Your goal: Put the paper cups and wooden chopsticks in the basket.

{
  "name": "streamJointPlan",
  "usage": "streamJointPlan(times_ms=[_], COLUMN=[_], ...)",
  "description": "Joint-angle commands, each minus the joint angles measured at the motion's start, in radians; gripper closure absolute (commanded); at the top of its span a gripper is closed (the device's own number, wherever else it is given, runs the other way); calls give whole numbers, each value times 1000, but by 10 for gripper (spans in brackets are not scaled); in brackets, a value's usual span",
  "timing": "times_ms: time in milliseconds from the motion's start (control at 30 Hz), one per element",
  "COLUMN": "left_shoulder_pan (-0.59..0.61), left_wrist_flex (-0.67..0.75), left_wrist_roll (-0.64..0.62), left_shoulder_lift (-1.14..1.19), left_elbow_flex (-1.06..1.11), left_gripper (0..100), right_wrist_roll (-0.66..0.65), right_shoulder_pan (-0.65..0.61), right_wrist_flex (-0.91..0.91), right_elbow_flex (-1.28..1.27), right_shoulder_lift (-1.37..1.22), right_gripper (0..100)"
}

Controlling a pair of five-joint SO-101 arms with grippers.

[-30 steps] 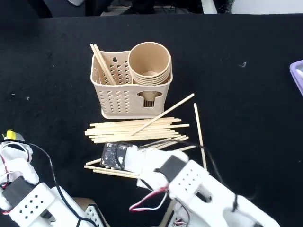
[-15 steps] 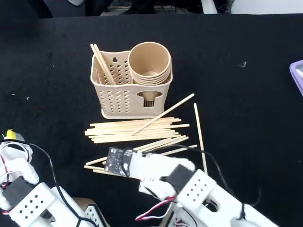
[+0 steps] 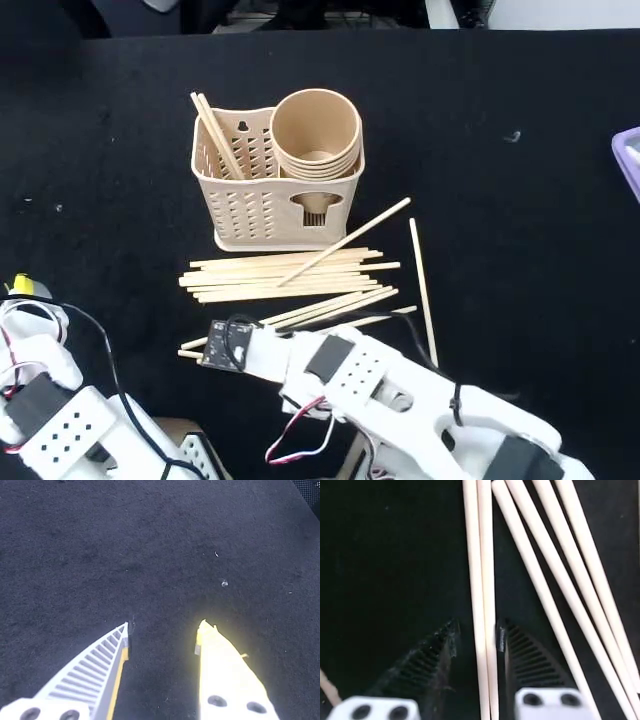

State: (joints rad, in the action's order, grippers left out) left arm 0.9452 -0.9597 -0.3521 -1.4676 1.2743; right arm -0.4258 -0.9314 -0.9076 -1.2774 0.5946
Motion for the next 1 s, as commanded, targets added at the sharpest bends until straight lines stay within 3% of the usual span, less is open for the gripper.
streamJointPlan(times_ms=[0,333,633,767,900,967], left_shoulder_pan=[2,2,8,4,4,4], left_wrist_flex=[5,3,3,3,5,5], left_wrist_roll=[-9,-9,-9,-9,-9,-9], left_shoulder_lift=[-2,-2,-2,-2,-2,-2], left_elbow_flex=[-36,-36,-36,-36,-36,-36], left_gripper=[777,777,777,777,777,777], right_wrist_roll=[5,0,-29,-25,-21,-20], right_shoulder_pan=[-11,-12,-14,-15,-25,-26], right_wrist_flex=[37,41,51,41,-18,-20], right_elbow_flex=[36,42,44,44,50,48], right_shoulder_lift=[-44,-81,-79,-87,-87,-87], right_gripper=[862,988,988,966,831,846])
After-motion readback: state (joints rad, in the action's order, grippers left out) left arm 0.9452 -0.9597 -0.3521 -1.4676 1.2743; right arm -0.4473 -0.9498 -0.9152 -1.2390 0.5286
